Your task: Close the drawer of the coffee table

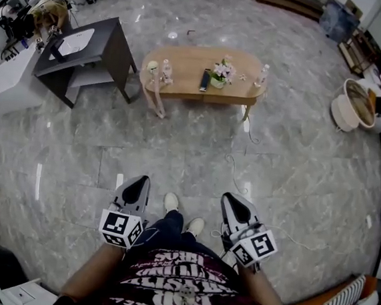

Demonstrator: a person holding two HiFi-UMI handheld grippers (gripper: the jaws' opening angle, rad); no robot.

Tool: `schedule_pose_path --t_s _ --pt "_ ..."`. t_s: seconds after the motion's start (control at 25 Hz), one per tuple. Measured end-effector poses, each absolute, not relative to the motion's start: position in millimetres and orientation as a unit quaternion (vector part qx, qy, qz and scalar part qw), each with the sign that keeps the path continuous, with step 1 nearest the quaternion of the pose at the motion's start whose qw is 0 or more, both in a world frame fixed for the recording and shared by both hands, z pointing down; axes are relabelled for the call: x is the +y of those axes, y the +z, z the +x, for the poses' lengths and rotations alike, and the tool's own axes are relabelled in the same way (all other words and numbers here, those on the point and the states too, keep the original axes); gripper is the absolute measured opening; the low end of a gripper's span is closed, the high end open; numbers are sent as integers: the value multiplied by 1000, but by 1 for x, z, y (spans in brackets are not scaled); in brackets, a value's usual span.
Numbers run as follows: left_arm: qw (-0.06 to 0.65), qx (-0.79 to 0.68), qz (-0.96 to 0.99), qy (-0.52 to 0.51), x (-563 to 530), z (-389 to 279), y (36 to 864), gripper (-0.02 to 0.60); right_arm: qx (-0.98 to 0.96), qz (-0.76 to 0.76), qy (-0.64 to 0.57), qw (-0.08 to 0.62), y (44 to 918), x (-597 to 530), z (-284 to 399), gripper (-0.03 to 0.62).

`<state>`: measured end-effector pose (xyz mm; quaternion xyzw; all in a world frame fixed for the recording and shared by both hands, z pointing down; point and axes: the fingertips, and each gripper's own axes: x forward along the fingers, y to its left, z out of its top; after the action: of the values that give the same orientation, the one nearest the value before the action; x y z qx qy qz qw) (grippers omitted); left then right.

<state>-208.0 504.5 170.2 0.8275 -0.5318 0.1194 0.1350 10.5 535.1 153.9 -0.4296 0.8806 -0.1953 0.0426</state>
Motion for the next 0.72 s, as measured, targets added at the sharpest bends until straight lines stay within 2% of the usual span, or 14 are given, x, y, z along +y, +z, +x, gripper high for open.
schedule_pose_path --t_s 0.36,0.72 --pt "143 -507 843 109 451 -204 175 21 874 -447 -192 18 152 495 0 35" --pt "115 -482 867 50 376 -212 143 21 868 -472 -153 -1 122 438 -20 35"
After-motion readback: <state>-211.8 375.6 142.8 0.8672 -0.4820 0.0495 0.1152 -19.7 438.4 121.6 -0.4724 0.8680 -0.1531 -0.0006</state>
